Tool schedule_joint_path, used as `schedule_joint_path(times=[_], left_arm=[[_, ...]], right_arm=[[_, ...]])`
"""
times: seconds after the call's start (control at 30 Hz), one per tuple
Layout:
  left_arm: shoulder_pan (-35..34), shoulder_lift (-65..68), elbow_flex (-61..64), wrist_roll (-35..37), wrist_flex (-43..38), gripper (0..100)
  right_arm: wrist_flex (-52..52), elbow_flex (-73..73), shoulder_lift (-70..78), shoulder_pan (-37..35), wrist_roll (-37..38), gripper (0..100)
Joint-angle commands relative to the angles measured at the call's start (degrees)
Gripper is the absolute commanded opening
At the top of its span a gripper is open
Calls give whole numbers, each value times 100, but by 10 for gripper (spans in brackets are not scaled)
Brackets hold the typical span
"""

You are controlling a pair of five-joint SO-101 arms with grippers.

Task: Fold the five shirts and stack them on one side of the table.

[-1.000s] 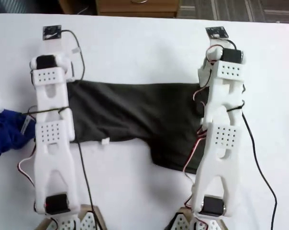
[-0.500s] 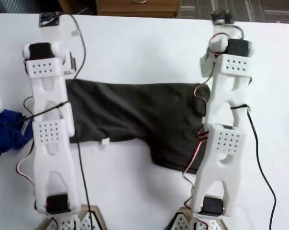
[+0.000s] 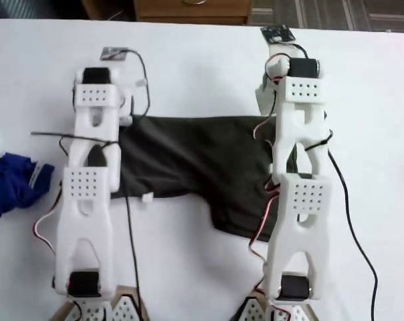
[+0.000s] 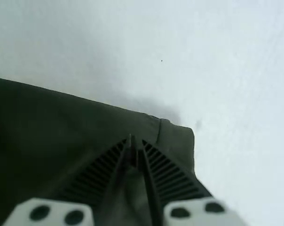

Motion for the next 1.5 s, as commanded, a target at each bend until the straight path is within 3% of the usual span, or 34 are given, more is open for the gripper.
schedule_joint_path(times=[0.0,0.23,0.57,0.67,0.8,1.1,1.27,1.47], left_arm=[[-343,-378,242,26,-404,26],[-756,-378,488,-9,-747,27],[-738,-457,435,-9,-765,27],[-765,-457,-57,-18,-202,33],[-721,-440,-1244,-18,589,133],[-879,-519,-2325,-378,721,177],[-897,-1600,-1077,-378,721,177],[-888,-3859,2053,-387,703,177]], right_arm=[[-66,-88,57,31,-9,19],[-101,-88,101,312,-9,19],[-154,-88,-163,593,-9,19],[48,-88,-470,602,-9,19],[259,-88,-989,602,-9,19],[848,-18,-2079,602,-9,19],[848,624,-2888,708,-9,19],[840,2268,-4488,690,-18,19]])
